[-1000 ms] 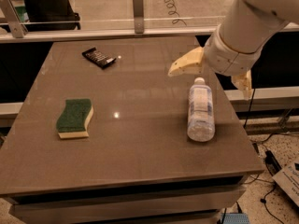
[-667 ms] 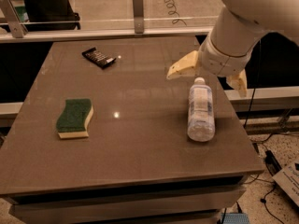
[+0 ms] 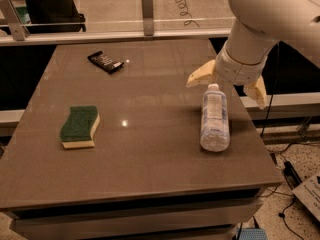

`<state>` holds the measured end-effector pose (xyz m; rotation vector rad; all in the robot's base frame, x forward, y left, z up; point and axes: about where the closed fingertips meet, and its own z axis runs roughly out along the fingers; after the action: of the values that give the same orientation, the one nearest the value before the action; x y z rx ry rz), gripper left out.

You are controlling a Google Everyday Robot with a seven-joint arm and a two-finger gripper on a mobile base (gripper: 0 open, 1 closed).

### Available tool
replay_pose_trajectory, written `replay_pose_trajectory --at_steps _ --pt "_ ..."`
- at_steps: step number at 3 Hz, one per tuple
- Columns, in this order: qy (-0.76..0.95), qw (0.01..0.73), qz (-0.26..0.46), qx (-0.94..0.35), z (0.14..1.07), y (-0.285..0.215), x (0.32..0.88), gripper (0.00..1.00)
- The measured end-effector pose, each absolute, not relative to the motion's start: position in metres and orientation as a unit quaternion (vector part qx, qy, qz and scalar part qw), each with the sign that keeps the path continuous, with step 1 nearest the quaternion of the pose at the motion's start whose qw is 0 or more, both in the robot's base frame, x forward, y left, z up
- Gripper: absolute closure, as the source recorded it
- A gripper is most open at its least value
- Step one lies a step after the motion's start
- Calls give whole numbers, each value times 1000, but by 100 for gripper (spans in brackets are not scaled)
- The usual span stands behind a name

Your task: Place blue plastic bottle upright

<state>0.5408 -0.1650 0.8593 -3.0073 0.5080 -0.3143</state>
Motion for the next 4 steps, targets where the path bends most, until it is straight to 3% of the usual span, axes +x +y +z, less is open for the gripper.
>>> replay_pose_trajectory --at_steps 3,4 --pt "176 52 -58 -981 826 -147 529 0" --pt "175 49 -51 -982 823 -145 529 18"
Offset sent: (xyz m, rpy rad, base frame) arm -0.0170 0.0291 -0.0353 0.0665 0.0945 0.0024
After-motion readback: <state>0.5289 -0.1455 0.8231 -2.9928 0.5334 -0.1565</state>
